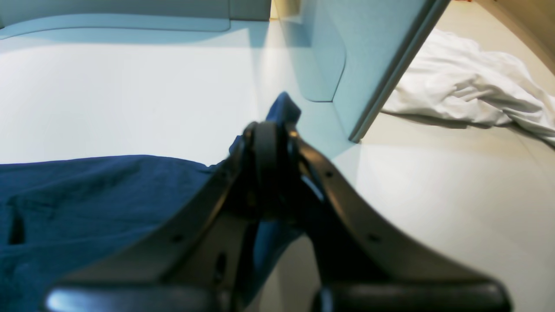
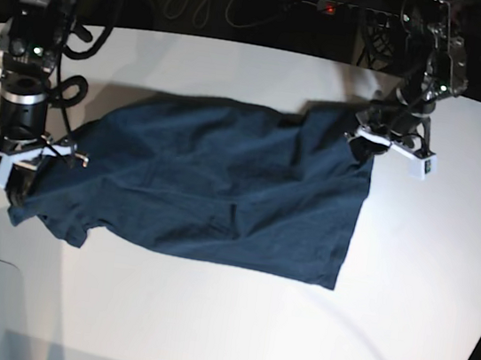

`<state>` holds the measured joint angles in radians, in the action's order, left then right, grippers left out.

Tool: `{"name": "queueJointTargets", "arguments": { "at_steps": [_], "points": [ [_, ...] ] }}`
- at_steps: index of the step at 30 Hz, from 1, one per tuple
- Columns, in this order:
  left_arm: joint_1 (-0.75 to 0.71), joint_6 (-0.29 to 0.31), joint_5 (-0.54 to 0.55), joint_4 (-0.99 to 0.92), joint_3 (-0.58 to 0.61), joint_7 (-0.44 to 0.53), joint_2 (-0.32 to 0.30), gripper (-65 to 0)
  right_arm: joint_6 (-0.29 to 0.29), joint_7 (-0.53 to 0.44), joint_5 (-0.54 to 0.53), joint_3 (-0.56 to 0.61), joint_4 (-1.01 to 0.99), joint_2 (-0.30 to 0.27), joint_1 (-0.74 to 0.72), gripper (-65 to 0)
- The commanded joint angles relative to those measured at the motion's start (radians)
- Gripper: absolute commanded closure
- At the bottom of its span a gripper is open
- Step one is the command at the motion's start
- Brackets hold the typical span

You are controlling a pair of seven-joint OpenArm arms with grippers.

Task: Layout the t-shirt on the table in an organized manner, then fold the t-shirt properly
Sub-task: 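Pull both held corners apart to stretch the shirt flat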

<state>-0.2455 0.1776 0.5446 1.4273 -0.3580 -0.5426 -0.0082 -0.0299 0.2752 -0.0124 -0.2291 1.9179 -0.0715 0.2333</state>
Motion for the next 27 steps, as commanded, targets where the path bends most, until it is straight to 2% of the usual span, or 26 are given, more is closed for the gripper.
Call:
{"name": "queueJointTargets", "arguments": {
  "at_steps": [1,3,4,11,18,27],
  "points": [
    [0.008,0.01,0.012,0.013,0.0,0.016,-0.006,-8.9,0.003,-0.032,0.001,-0.005,0.019,-0.007,-0.008,0.0],
    [0.008,0.007,0.007,0.013,-0.002,0.016,-0.006,-1.6,0.003,-0.032,0.001,-0.005,0.019,-0.007,-0.008,0.0],
    [0.01,0.006,0.007,0.013,-0.002,0.016,-0.006,0.0,0.003,-0.032,0.001,-0.005,0.019,-0.007,-0.008,0.0],
    [0.01,0.01,0.018,0.025,-0.002,0.016,-0.006,0.0,0.003,-0.032,0.001,-0.003,0.019,-0.007,-0.008,0.0],
    [0.016,0.012,0.019,0.146,-0.009,0.017,-0.008,0.0,0.003,-0.032,-0.001,-0.002,0.019,-0.007,-0.035,0.0],
    [0.176,0.012,0.019,0.283,-0.005,0.016,-0.036,0.0,0.003,-0.024,0.002,-0.008,0.019,-0.009,-0.104,0.0]
  ]
}}
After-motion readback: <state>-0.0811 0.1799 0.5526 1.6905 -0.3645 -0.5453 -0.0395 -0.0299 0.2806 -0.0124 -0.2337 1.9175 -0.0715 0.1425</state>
